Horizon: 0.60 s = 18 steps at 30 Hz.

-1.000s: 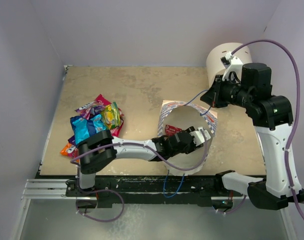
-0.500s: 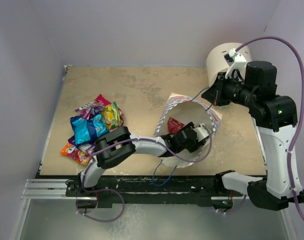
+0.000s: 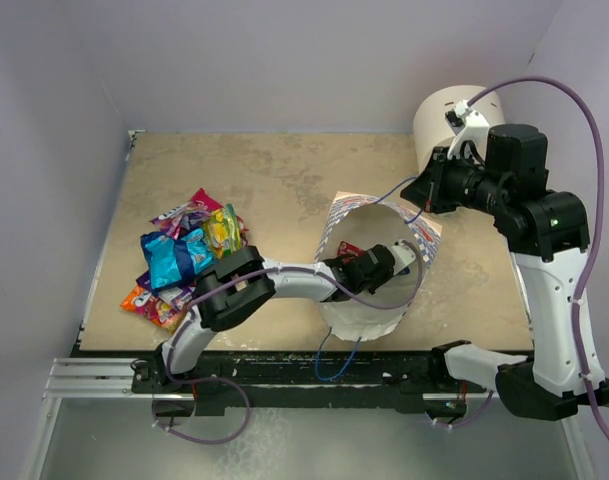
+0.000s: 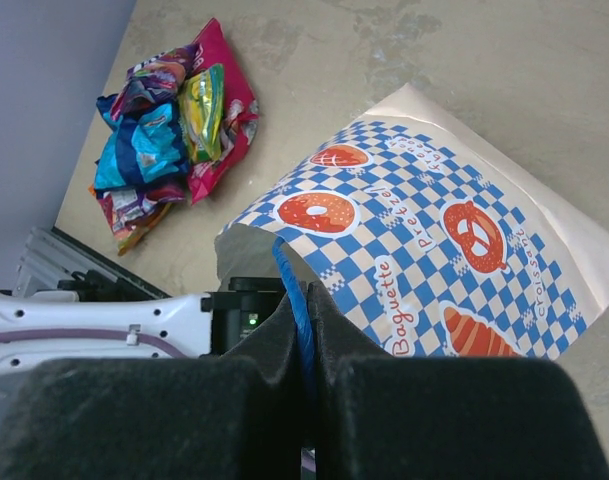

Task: Take the snacks out of the paper bag
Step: Take out the snack from the paper bag.

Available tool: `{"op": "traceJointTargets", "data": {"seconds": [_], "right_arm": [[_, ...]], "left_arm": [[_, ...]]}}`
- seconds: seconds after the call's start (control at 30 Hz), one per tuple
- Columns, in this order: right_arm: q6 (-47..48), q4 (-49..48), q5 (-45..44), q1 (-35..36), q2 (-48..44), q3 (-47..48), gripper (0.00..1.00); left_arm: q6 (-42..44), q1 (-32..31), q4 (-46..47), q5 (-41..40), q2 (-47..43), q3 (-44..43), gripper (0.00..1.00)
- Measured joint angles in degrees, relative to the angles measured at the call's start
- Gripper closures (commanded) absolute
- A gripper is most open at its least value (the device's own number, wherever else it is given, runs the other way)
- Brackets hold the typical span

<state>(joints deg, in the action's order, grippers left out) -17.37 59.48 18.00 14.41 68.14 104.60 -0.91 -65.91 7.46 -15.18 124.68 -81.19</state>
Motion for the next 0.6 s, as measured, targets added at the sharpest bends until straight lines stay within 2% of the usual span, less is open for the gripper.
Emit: {"op": "traceJointTargets", "data": {"seconds": [0.17,0.27,0.6], "right_arm": [[-0.1,-1.7,0.6,0.0,-0.6,-2.1,1.00],[-0.6,-3.7,0.8,0.0,-1.3,-4.1,1.00],[-4.2,-14.0,0.2,0.0,-3.8,-11.1,1.00]], "left_arm": [[0.1,-0.1,-6.0,1.3,-5.7,2.0,0.74],[0.5,-0.6,-8.9,1.6,-12.1,4.2,0.75],[2.0,-2.0,-15.1,10.7,-43.4,13.2,0.81]]}}
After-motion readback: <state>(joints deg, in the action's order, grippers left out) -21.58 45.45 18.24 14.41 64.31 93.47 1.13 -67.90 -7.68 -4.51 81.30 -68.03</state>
